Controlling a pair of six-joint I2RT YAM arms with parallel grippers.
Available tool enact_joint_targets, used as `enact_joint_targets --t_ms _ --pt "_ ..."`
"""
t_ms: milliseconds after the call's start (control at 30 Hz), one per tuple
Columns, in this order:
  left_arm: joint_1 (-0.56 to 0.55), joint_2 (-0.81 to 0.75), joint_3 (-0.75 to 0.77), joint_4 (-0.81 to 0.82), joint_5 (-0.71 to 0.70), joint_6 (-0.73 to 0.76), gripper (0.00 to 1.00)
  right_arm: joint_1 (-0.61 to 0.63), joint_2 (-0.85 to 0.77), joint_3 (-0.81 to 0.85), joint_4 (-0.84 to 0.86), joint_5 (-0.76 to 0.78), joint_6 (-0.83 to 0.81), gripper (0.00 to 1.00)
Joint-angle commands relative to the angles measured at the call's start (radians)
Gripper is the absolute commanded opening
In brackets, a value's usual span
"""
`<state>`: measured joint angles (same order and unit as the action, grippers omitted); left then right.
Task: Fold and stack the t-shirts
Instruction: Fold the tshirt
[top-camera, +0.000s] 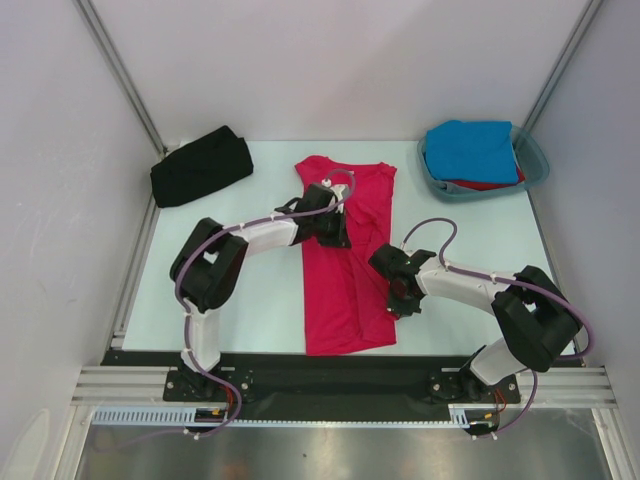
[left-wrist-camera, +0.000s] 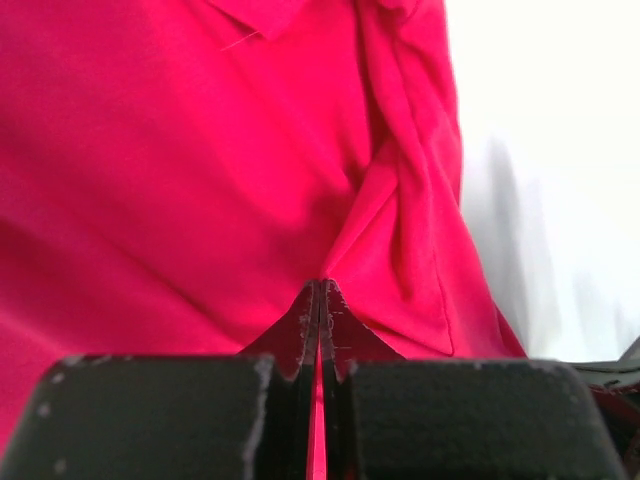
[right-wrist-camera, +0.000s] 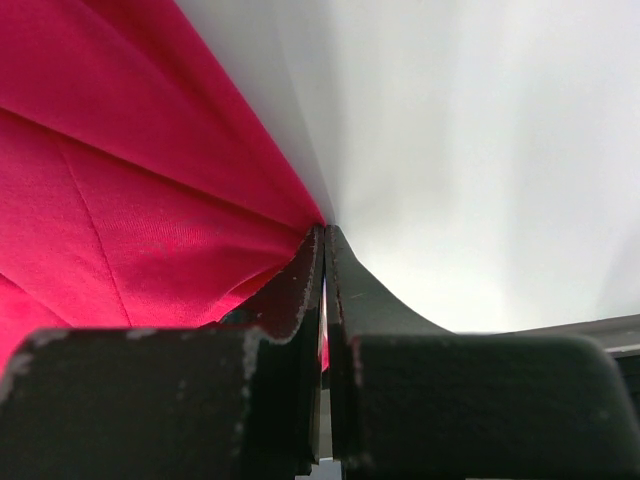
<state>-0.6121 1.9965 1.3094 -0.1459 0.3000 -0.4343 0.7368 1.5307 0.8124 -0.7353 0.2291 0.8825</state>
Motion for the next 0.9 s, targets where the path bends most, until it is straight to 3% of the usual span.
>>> enact_joint_targets --t_ms 0,533,767,800,833,867 --pt "0.009 -0.068 -0.002 0.011 -0.033 0.031 0.00 -0.010 0.077 -0.079 0.007 0.115 0.000 0.00" --pt "0.028 -0.145 -0.116 -0.095 -0.197 -0.021 0.00 -0.005 0.071 -0.074 -0.032 0.127 0.026 0.00" --pt "0.031 -0.150 -0.136 -0.045 -0.122 -0.007 0.02 -0.004 0.063 -0.059 -0.082 0.182 0.055 0.00" --pt "0.031 -0.145 -0.133 -0.028 -0.102 -0.007 0.05 -0.004 0.066 -0.047 -0.104 0.206 0.056 0.01" --pt "0.031 -0.142 -0.130 0.008 -0.075 -0.007 0.14 -0.001 0.062 -0.035 -0.114 0.222 0.055 0.08" --pt "0.031 -0.130 -0.125 0.022 -0.032 -0.009 0.18 -0.001 0.059 -0.006 -0.130 0.239 0.062 0.18"
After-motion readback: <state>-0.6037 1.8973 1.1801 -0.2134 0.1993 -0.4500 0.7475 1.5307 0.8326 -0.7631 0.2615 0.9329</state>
